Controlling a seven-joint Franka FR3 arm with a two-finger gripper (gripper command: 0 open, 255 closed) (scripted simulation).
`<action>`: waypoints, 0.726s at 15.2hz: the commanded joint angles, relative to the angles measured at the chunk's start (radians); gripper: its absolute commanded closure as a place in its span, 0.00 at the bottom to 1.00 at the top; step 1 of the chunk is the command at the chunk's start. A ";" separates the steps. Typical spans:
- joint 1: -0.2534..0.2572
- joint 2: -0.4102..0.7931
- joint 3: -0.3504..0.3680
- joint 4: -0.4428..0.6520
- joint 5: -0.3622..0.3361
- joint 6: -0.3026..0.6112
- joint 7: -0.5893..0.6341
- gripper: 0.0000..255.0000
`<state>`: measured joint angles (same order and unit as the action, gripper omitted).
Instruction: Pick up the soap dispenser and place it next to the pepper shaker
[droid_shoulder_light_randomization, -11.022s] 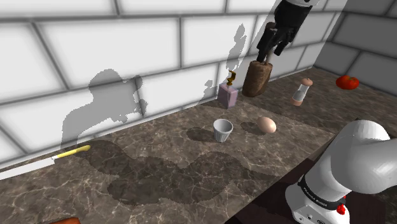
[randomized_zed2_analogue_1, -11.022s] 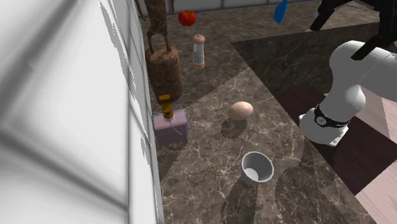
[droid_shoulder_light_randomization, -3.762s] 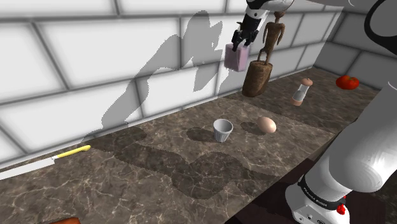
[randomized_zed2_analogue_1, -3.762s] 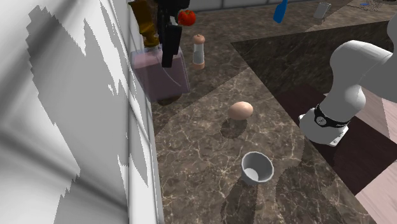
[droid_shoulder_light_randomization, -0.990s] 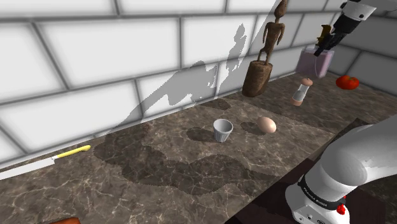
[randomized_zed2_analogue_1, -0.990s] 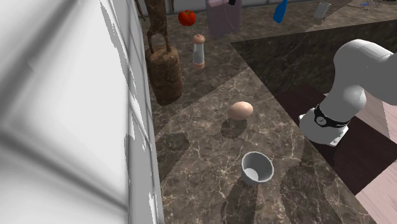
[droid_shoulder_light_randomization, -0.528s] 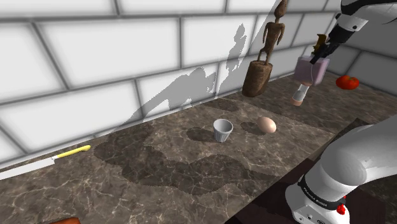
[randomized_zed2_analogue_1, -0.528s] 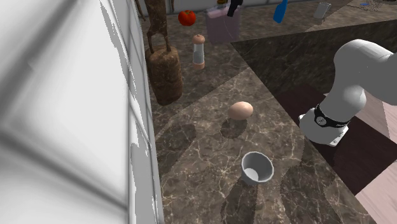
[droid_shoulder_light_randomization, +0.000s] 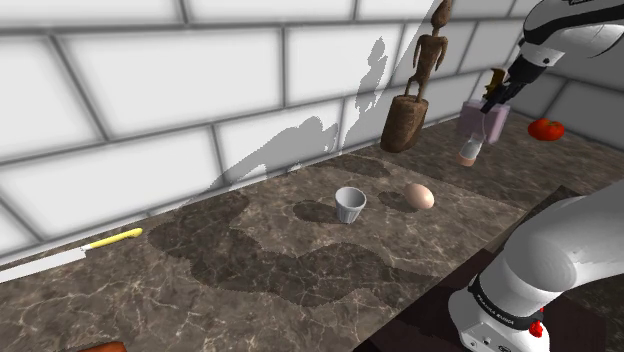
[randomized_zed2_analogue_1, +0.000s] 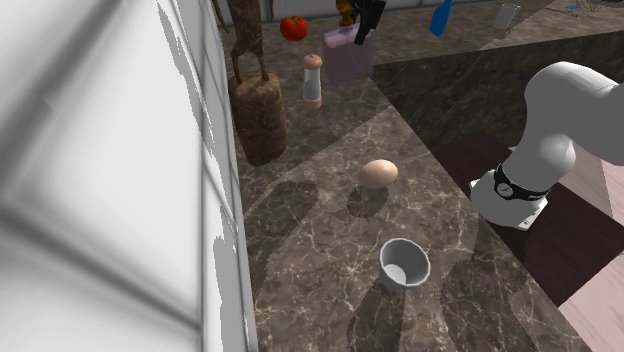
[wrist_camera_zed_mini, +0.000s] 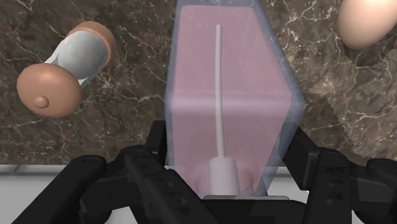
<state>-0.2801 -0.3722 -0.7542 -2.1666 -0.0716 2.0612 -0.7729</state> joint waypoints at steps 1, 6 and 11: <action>0.000 0.003 -0.006 -0.023 0.001 0.026 -0.005 1.00; 0.004 0.020 -0.025 -0.076 0.009 0.094 -0.022 1.00; 0.012 0.045 -0.047 -0.124 0.024 0.162 -0.044 1.00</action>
<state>-0.2677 -0.3284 -0.7986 -2.2772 -0.0476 2.2084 -0.8133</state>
